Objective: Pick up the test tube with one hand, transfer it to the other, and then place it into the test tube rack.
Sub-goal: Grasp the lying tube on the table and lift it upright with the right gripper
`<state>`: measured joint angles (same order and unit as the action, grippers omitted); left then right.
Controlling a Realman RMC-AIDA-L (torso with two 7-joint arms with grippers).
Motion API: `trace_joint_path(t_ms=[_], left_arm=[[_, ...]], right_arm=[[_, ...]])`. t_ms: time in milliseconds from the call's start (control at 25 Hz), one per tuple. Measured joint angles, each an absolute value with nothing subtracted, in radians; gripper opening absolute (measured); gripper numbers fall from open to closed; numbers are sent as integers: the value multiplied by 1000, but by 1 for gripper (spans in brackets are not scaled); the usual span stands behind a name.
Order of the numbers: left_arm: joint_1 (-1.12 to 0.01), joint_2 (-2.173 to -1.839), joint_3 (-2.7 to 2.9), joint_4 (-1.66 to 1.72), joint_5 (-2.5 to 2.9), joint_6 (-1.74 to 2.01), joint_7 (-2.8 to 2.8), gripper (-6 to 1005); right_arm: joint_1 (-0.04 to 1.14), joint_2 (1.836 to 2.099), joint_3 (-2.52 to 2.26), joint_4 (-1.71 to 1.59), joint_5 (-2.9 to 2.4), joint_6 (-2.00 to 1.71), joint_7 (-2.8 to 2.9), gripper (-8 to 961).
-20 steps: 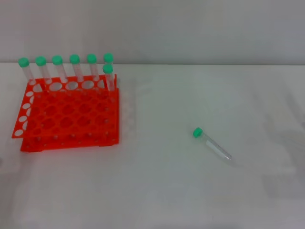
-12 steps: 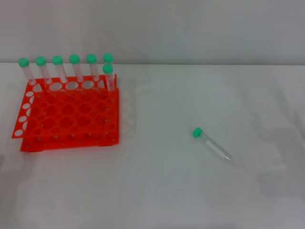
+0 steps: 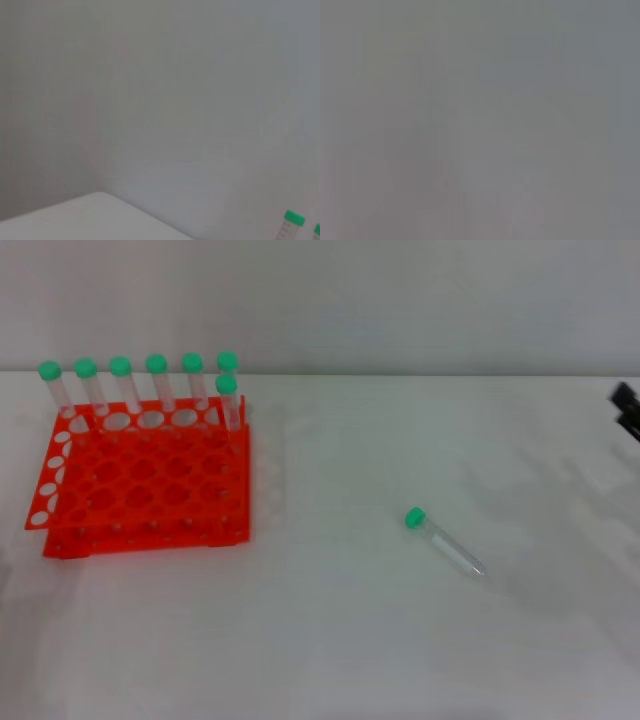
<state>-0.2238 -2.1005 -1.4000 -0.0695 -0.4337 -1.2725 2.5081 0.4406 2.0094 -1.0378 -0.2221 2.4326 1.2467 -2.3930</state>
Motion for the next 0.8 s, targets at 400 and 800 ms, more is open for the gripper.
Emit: trace_joint_path(t_ms=[400,800], left_arm=[[-222,-2100,-1391,-64,-421,-1272,2454,884],[-221,-2100,-1386,-61,-402,-1279,2467,882]], right_arm=[[333,2008,-1217,-1119,1671,846,-1520,754],[434,2014,-1433,-1747,602,1152,-446,753]])
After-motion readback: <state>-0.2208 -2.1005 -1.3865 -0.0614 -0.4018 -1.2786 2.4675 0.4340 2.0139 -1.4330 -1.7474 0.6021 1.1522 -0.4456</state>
